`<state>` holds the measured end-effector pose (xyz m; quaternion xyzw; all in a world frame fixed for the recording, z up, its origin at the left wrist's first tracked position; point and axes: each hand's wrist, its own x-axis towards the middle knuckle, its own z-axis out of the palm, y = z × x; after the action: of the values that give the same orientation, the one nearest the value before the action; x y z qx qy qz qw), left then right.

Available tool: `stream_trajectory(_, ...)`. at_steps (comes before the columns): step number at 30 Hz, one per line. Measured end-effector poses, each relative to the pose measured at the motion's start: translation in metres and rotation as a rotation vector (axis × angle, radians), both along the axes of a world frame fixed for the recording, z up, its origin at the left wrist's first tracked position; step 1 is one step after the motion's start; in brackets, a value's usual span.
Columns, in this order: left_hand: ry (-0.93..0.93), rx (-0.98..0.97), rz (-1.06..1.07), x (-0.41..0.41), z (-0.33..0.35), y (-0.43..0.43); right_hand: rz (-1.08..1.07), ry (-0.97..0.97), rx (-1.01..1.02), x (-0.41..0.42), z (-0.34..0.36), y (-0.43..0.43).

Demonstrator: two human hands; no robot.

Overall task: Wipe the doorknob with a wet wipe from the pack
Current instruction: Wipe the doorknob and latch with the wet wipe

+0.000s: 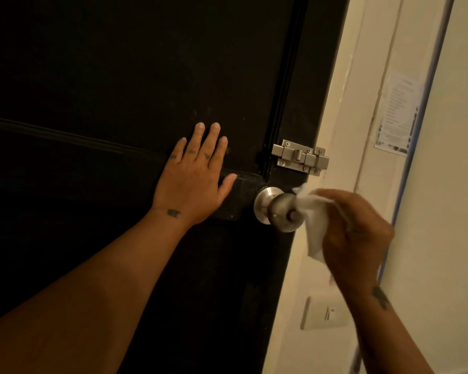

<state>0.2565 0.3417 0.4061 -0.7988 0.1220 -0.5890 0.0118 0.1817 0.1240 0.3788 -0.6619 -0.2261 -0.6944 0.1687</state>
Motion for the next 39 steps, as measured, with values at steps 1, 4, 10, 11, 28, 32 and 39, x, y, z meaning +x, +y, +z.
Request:
stream_trajectory(1,0.003,0.000,0.002,0.000,0.000,0.000,-0.034,-0.026,0.049,-0.001,0.006,-0.006)
stream_trajectory(4,0.005,-0.002,0.002,0.000,-0.001,0.000,-0.121,-0.043,0.145,0.007,0.017,-0.017)
stream_trajectory(10,-0.006,-0.009,-0.014,-0.001,0.000,0.000,0.013,0.047,-0.028,0.021,0.001,0.002)
stream_trajectory(11,-0.009,-0.009,-0.016,0.000,0.000,0.000,0.055,0.072,-0.047,0.022,-0.005,0.006)
stream_trajectory(28,0.003,-0.010,-0.002,0.001,0.000,0.002,0.042,0.011,0.108,0.032,-0.038,0.022)
stream_trajectory(32,0.008,-0.014,-0.011,0.000,-0.001,0.000,0.078,0.017,0.170,0.033,-0.059,0.022)
stream_trajectory(39,0.016,-0.018,-0.004,-0.001,0.000,-0.001,0.080,0.071,0.168,0.030,-0.072,0.037)
